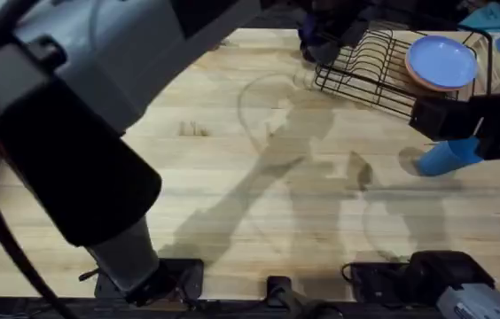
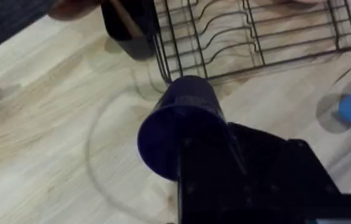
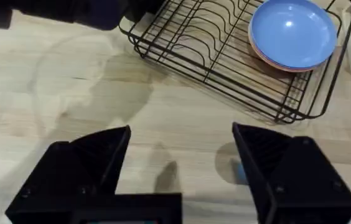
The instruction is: Pick up the cup on the table and put them onto the rack.
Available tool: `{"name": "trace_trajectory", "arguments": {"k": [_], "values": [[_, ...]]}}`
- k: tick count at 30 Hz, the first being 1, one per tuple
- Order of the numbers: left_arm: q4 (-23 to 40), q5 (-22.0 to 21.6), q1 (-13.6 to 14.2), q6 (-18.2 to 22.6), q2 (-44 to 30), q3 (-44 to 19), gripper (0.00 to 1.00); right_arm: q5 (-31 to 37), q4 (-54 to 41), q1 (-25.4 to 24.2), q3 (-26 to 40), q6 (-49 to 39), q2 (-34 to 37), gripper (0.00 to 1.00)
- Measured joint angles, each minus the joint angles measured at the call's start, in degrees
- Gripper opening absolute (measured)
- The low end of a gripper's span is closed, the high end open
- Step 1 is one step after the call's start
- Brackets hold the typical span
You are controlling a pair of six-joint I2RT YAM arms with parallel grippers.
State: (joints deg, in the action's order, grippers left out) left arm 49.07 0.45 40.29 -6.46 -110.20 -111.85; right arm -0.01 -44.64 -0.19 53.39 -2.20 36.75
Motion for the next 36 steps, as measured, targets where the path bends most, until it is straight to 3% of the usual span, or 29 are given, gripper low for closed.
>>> {"name": "trace_trajectory", "arguments": {"k": [23,36], "values": [[-17.5,0.1,0.0,0.5,-7.6,-0.5,0.04,0.0,-0.8,0.0,0.0,0.0,0.0,0.993],[-21.7,0.2,0.0,0.7,-12.8,-0.6,0.041,0.0,-0.9,0.0,0.0,0.0,0.0,0.993]]}}
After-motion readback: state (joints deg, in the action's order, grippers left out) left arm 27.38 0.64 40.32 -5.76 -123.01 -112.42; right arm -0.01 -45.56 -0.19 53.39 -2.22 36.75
